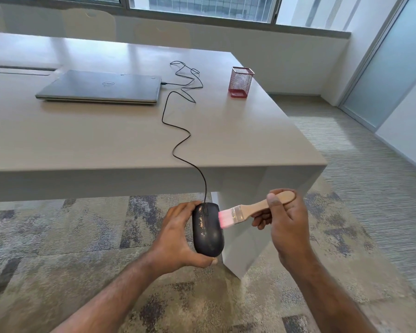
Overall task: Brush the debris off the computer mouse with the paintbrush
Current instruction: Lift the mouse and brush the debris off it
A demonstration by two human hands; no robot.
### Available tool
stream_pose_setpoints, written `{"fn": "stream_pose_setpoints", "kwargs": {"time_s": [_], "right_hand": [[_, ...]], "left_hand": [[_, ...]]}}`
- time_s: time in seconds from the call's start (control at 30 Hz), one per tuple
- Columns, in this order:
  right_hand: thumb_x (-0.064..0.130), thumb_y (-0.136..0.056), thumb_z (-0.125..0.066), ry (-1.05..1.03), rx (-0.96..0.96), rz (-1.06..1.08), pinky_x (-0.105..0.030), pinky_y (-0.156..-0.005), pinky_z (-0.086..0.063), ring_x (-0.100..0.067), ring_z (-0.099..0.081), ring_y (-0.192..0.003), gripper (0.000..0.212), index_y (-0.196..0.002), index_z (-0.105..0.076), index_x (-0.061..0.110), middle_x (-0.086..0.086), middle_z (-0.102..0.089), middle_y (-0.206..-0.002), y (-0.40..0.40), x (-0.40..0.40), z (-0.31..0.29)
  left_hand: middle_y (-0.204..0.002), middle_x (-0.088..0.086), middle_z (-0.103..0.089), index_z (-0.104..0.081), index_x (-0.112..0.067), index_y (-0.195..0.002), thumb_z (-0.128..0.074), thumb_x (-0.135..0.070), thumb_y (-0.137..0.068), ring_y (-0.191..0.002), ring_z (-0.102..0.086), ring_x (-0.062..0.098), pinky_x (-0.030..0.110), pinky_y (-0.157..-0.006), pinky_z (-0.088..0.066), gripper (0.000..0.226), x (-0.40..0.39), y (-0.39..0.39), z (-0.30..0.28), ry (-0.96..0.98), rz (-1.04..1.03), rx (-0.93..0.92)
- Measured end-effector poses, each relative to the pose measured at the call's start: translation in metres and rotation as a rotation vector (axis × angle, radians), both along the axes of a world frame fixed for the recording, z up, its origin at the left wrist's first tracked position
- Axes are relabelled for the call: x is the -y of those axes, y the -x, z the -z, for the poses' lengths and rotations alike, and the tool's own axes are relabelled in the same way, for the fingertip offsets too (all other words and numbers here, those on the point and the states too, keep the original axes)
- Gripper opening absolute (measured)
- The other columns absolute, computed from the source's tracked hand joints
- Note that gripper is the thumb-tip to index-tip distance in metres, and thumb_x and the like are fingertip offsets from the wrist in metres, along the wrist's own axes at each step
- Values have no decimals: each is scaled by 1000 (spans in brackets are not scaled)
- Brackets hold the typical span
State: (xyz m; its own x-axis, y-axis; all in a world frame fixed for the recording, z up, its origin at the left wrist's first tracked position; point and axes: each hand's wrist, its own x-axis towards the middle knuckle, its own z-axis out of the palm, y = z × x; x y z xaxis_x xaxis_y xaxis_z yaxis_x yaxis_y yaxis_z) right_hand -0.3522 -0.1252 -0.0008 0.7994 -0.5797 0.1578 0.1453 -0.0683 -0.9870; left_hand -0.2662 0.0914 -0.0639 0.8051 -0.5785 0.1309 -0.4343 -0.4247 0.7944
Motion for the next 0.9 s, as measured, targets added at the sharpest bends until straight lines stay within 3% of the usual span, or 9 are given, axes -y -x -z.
{"fn": "stream_pose_setpoints", "kwargs": {"time_s": [0.13,0.43,0.67,0.9], "right_hand": [[9,-103,-47,-25,-22,-76,-26,-46,-52,-24,-63,-51,5,-100,-51,10,-11,-67,-62,3,-11,5],[9,-103,-47,-32,-6,-10,-26,-47,-53,-21,-63,-50,6,-100,-52,11,-8,-68,-60,10,-6,6],[8,-103,-47,30,-10,-31,-30,-48,-51,-25,-61,-51,5,-100,-51,10,-7,-67,-60,12,-7,12],[8,-103,-48,22,42,-80,-28,-47,-53,-23,-63,-50,6,-101,-52,11,-7,-68,-63,13,-10,12]], "left_hand": [[-133,-28,-37,-38,-30,-147,-90,-52,-38,-128,-32,-1,20,-106,-30,122,2,-1,-2,2,-4,4],[-134,-17,-40,-38,-28,-147,-91,-56,-38,-128,-33,4,22,-108,-30,125,-1,0,1,-8,-13,-29],[-127,-35,-34,-36,-46,-137,-90,-57,-36,-125,-29,-13,8,-98,-27,115,-2,-4,2,30,-9,-32],[-129,-34,-31,-34,-47,-137,-93,-58,-33,-123,-34,-7,16,-103,-28,120,-3,-7,7,22,-46,-93]]}}
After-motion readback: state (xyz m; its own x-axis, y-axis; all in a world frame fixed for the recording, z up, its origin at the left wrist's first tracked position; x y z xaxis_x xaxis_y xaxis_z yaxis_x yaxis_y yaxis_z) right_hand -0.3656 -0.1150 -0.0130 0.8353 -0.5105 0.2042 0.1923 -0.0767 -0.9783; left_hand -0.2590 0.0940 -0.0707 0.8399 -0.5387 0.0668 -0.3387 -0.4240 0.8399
